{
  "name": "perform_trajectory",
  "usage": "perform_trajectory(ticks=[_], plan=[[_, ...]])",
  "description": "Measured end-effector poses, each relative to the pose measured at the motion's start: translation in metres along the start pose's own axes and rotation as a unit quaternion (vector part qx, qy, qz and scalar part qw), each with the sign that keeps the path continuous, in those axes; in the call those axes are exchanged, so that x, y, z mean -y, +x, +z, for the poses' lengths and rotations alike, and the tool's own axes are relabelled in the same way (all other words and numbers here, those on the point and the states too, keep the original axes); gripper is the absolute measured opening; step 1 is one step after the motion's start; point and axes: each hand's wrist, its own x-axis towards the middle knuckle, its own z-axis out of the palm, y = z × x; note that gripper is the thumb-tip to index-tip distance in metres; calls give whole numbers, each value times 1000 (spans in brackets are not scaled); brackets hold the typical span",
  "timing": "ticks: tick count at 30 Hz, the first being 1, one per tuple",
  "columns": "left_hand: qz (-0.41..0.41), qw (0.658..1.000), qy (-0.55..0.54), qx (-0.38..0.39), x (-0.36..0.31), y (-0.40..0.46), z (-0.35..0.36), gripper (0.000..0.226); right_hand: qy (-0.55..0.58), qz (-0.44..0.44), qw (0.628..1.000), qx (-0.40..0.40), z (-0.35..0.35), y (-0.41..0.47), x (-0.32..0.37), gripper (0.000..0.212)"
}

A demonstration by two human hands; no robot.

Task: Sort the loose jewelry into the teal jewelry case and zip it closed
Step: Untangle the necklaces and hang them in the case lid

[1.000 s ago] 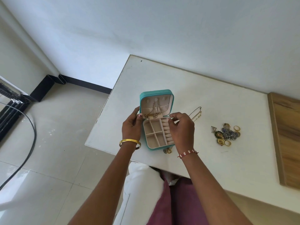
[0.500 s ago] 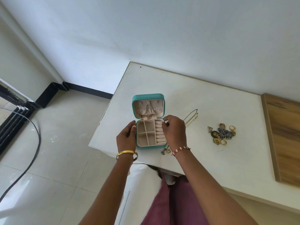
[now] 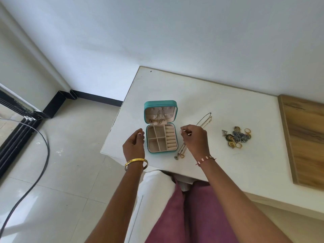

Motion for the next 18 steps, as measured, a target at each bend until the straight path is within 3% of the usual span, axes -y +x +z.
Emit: perform_trajectory(ticks=[8, 18], plan=[[-4, 999, -47, 4, -6, -56, 4, 21, 4, 45, 999, 0, -20, -55, -26, 11], [-29, 995, 23, 91, 21, -94, 20, 18, -129, 14, 990, 47, -1, -70, -25, 29]])
